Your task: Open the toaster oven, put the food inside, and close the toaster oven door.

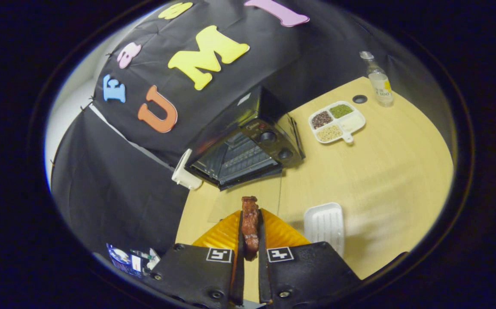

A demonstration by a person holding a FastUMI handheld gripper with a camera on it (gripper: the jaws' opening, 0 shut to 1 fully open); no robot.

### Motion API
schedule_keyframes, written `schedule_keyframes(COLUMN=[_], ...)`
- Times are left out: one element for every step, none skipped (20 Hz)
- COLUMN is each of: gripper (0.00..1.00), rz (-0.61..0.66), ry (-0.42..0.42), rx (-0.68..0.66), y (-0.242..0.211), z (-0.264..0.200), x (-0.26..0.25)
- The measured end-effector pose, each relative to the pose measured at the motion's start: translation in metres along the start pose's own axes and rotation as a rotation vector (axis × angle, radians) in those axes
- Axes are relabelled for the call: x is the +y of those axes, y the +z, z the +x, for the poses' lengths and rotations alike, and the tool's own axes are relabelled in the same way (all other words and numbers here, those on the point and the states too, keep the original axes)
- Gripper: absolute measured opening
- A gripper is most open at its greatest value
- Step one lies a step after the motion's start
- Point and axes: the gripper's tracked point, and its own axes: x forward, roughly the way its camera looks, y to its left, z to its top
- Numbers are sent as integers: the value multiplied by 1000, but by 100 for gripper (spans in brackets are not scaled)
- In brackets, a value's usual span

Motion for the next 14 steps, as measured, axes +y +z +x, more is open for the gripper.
schedule_keyframes(gripper=[16,16,16,16,17,16,16,16,16,16,16,16,16,16], rz=[27,48,68,97,118,138,158,173,198,232,270,307,344,373], ry=[12,23,33,40,54,61,63,63,66,62,61,57,42,33], rx=[-17,-38,-59,-100,-126,-147,-173,-191,-218,-252,-296,-341,-373,-395], y=[0,2,4,8,11,12,14,16,20,25,33,40,45,46], z=[15,30,45,58,73,87,101,115,128,140,151,161,174,186], x=[11,20,29,36,43,48,50,49,50,50,48,46,42,36])
